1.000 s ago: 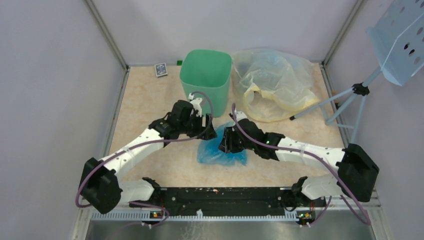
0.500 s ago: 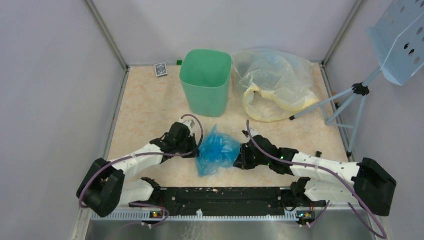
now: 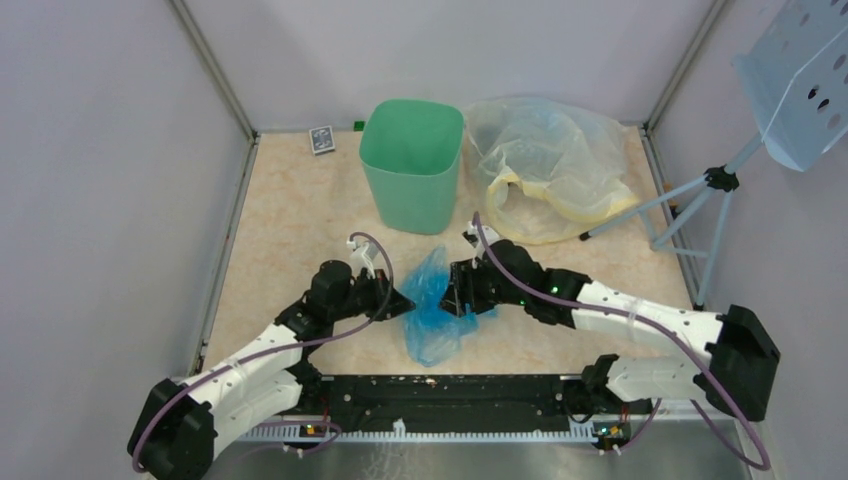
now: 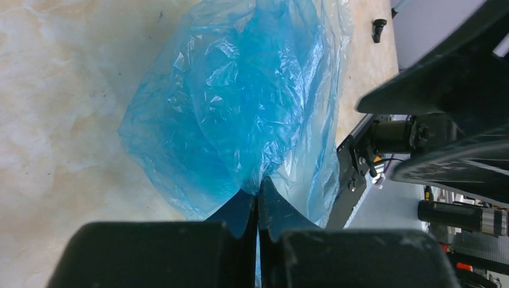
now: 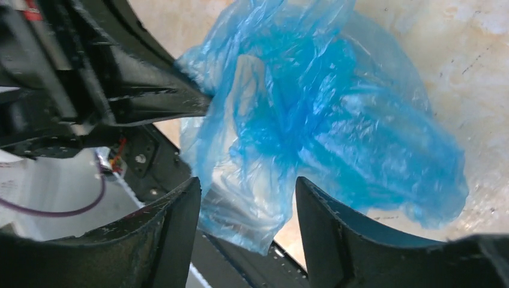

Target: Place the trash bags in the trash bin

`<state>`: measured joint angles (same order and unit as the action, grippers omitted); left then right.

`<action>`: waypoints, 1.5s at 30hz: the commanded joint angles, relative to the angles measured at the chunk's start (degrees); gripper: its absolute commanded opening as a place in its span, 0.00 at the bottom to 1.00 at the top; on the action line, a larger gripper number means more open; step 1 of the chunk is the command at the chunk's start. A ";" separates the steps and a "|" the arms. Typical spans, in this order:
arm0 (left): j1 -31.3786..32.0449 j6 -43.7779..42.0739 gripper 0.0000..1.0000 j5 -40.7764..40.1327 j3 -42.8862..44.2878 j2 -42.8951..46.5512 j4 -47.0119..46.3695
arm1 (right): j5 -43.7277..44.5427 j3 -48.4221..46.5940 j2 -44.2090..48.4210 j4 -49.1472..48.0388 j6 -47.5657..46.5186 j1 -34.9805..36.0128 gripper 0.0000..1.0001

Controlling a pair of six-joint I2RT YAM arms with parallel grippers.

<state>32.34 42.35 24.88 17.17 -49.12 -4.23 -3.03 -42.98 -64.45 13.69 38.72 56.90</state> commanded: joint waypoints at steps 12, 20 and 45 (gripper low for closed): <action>-0.25 2.39 0.00 0.99 -2.34 3.64 -2.62 | -2.30 0.71 -8.99 -1.51 -0.78 2.42 0.01; -0.54 6.36 0.00 -14.35 -1.61 4.70 10.92 | 11.16 2.31 4.49 7.42 0.64 2.26 0.00; -1.30 -0.96 0.00 -15.51 3.09 15.35 14.98 | 23.27 10.81 19.65 10.93 -1.43 1.50 0.38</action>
<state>31.22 46.78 2.94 16.86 -32.23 15.42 23.09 -30.81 -45.50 31.20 43.86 58.59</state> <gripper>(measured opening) 0.004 0.269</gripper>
